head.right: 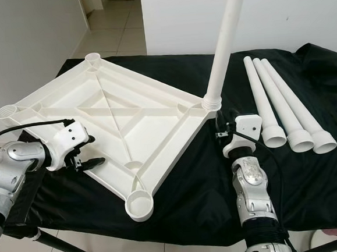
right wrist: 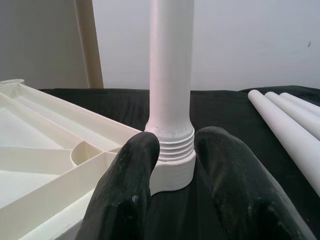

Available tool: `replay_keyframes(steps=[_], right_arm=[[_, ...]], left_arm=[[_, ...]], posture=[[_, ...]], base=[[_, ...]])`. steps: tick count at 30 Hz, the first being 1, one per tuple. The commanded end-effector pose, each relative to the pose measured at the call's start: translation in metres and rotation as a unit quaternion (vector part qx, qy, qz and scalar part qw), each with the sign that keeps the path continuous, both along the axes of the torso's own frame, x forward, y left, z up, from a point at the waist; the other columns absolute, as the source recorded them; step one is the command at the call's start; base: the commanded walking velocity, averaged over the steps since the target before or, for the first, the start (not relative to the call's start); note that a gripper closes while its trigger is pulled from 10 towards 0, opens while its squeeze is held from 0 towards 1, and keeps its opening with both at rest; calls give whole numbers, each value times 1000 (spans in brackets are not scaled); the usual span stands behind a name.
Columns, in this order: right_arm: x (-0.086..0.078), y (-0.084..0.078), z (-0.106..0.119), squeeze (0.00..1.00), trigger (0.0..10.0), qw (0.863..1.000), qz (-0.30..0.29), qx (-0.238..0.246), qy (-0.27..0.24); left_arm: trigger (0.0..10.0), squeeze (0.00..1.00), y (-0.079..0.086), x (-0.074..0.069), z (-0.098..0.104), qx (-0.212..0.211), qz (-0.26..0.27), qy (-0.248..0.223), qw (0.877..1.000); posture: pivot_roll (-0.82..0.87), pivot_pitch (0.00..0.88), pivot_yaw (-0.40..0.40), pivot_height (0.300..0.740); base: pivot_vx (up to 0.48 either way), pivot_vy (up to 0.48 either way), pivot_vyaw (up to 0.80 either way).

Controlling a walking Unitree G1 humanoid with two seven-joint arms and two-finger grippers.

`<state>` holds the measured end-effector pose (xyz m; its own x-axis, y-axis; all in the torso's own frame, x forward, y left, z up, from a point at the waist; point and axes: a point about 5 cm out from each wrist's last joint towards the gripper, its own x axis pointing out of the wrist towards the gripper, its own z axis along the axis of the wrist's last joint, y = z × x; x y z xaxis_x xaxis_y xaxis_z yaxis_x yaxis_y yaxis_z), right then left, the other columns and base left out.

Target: Building children table

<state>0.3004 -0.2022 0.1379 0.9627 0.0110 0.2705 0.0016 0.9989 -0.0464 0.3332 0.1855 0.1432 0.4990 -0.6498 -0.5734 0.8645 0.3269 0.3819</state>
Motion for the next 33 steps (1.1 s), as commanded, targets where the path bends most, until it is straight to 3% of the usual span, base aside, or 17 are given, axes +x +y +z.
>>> replay_keyframes(steps=[1, 15, 23, 28, 29, 30, 31, 32, 33], right_arm=[[1, 1, 0, 0, 10000, 1000, 5, -4, 2], [-2, -4, 1, 0, 10000, 1000, 0, -12, 2], [-2, -6, 1, 0, 10000, 1000, -4, -15, 2], [-2, -6, 1, 0, 10000, 1000, -5, -16, 1], [-2, -6, 1, 0, 10000, 1000, -6, -16, 1], [-2, -6, 1, 0, 10000, 1000, -6, -16, 1], [-2, -6, 1, 0, 10000, 1000, -6, -17, 2], [-2, -7, 1, 0, 10000, 1000, -7, -17, 2], [-2, -7, 1, 0, 10000, 1000, -8, -17, 2]], left_arm=[[10000, 0, -4, -5, -7, 16, -49, 44, 998], [10000, 0, -22, 2, -13, 34, -103, 59, 992], [10000, 0, -34, -5, -21, 32, -170, 125, 977], [10000, 0, -41, -4, -22, 19, -188, 142, 972], [8941, 0, -43, -4, -22, 12, -192, 148, 970], [8941, 0, -43, -4, -22, 12, -192, 148, 970], [5725, 0, -45, -4, -21, 7, -195, 153, 969], [4039, 0, -46, -4, -21, 3, -198, 156, 968], [1373, 0, -47, -5, -21, 0, -202, 159, 967]], posture=[[-63, 0, 38, 740], [-93, 0, 52, 740], [-102, 0, 64, 740], [-106, 0, 66, 740], [-107, 0, 67, 740], [-107, 0, 67, 740], [-109, 0, 68, 740], [-110, 0, 68, 740], [-110, 0, 68, 740]], base=[[0, 0, 0], [0, 0, 0], [0, 0, 0], [0, 0, 0], [0, 0, 0], [0, 0, 0], [0, 0, 0], [0, 0, 0], [0, 0, 0]])
